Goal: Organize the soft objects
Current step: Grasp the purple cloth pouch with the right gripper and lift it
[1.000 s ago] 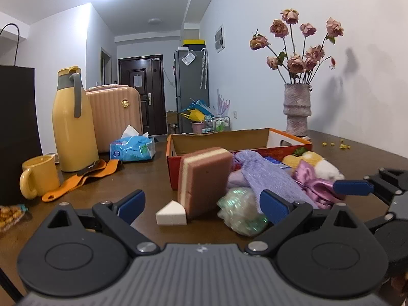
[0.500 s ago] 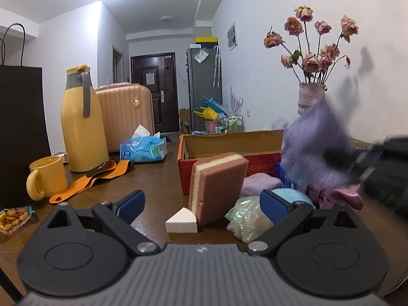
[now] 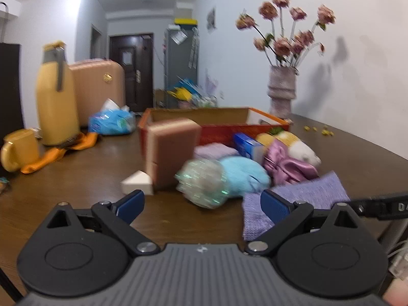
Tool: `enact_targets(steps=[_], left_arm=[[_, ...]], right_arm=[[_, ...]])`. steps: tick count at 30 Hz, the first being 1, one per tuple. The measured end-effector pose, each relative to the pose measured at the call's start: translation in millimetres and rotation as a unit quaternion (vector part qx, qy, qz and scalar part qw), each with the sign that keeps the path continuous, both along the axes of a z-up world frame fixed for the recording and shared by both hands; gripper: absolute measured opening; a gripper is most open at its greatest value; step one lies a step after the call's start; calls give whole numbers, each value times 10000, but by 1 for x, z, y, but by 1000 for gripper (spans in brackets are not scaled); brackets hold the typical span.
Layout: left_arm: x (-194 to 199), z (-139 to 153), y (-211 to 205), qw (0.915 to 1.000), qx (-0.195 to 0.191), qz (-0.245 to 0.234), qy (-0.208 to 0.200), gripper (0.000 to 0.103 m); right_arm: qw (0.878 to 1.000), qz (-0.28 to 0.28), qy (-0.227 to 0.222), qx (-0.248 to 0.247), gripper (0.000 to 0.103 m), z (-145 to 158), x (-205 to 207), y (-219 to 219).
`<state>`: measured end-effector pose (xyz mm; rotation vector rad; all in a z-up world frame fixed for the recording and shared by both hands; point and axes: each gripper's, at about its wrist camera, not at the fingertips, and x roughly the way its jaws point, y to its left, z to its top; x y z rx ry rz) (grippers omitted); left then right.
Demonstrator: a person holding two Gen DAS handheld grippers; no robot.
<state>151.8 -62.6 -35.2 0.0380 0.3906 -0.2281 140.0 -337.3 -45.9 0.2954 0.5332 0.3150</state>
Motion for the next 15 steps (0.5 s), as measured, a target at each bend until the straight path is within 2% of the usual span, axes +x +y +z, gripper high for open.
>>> enact_targets(steps=[2, 3, 5, 9, 10, 11, 14, 15], left_arm=[[6, -3, -7, 9998, -55, -91, 138, 99], [11, -4, -9, 9996, -115, -128, 225, 99], [21, -7, -11, 9985, -282, -172, 430, 99], [43, -17, -13, 9919, -705, -243, 1029, 97], [48, -18, -15, 9897, -790, -322, 1147, 88], [50, -20, -16, 9883, -846, -381, 1213, 74], [56, -24, -21, 9832, -937, -611, 1443, 43], [56, -25, -23, 9819, -967, -680, 1478, 40]], right_arm=[[9997, -163, -174, 43, 47, 0, -3, -3], [9993, -235, -232, 166, 49, 0, -3, -7], [9984, -382, -265, 325, 49, 0, 4, -9], [9979, -571, -223, 214, 49, -7, 23, -15], [9979, -608, -179, 147, 49, -10, 28, -14], [9979, -631, -139, 39, 48, -13, 33, -10], [9974, -648, -128, -302, 45, -18, 38, 0], [9970, -630, -149, -413, 44, -20, 39, 5]])
